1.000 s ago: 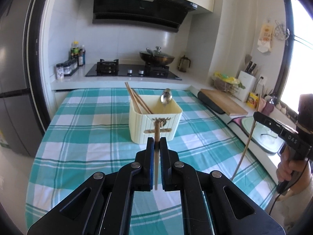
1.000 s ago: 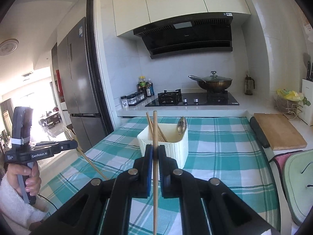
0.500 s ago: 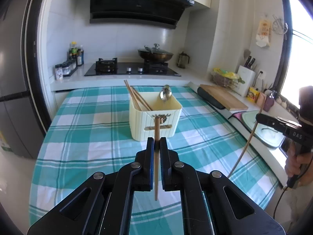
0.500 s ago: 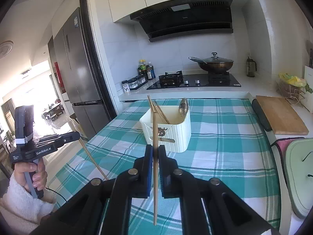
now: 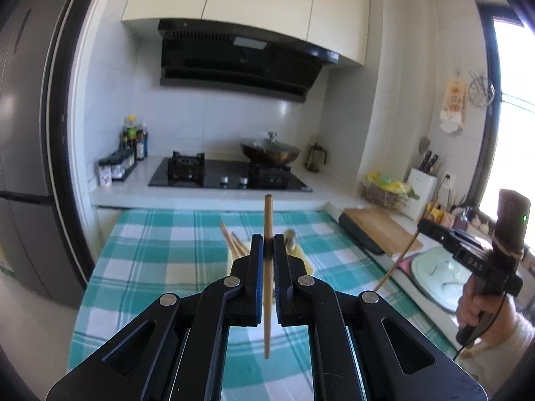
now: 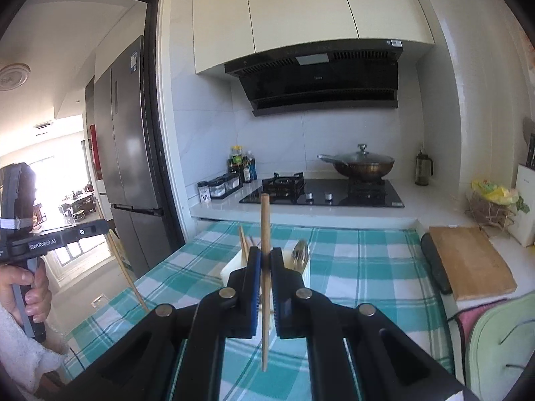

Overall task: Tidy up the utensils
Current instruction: 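Lift both chopsticks and lower them into the cream holder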

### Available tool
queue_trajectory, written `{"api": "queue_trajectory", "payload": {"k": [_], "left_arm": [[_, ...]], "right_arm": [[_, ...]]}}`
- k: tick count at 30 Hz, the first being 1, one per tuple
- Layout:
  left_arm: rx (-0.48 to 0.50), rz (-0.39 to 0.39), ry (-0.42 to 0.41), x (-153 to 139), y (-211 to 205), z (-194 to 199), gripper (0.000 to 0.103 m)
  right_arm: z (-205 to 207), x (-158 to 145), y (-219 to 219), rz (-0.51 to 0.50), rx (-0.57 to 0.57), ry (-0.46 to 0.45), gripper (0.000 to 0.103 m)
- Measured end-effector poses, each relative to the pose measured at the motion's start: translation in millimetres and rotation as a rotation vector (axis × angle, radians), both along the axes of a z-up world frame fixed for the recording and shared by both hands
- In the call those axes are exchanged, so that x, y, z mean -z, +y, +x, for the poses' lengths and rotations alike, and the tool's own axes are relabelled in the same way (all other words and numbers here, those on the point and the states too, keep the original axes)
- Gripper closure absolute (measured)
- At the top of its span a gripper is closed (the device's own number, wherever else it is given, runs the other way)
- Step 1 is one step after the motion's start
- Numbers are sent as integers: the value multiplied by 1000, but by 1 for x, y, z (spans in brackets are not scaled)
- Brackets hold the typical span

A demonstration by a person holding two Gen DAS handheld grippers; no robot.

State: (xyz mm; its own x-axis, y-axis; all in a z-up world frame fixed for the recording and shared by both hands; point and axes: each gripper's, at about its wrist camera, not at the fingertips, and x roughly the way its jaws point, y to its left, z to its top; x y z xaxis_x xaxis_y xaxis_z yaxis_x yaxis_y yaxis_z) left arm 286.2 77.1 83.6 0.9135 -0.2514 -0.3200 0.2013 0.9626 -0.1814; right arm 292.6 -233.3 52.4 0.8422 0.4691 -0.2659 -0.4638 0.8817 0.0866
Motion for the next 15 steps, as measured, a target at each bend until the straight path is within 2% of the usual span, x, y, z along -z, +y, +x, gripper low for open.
{"api": "queue_trajectory", "payload": {"k": [2,5,8,10,15], "left_arm": [[-30,-1,-58,-17,-2,17,99],[-71,-6,-112,-26,-6,49,99],[-92,-2,-93,-17,-11,88,99],[-100,-8,-43,-2,-12,118,99],[-103,-29,110,46,-11,174,99]], "right_arm": [[16,-19,9,-8,7,-71,97],[39,-38,24,-17,13,-154,97],[72,-43,42,-19,12,-193,97],[95,-36,54,-38,5,-179,97],[163,11,84,-132,-58,-11,97]]}}
